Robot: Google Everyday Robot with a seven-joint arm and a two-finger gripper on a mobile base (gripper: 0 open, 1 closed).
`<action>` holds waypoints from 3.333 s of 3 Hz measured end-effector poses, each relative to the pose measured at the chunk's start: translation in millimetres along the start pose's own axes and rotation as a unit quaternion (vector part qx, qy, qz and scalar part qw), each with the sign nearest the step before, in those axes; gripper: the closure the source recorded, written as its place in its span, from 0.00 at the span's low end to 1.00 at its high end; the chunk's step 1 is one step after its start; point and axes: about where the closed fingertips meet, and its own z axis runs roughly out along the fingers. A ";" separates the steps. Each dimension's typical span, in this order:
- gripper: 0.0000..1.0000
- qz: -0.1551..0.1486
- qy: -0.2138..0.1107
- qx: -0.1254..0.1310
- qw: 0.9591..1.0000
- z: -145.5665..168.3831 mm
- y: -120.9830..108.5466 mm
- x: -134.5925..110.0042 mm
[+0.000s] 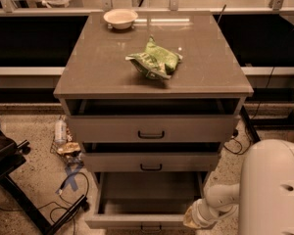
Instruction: Open bottom drawer
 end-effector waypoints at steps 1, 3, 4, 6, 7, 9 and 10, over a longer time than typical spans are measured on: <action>1.00 -0.002 0.032 0.021 0.999 -33.9 15.7 -6.3; 0.75 -0.023 0.022 -0.012 0.999 -17.9 45.3 -4.9; 0.98 -0.050 -0.005 0.007 0.999 5.1 -10.2 -20.4; 1.00 -0.079 -0.017 0.078 0.994 13.3 -126.5 -44.8; 1.00 -0.076 -0.022 0.073 0.994 27.5 -129.1 -41.1; 1.00 -0.065 -0.033 0.016 0.997 63.4 -90.4 -32.3; 1.00 -0.059 -0.041 -0.043 0.996 87.3 -49.7 -28.1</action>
Offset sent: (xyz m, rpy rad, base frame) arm -0.0112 -0.0041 0.0292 -0.0608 -0.0261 -0.0098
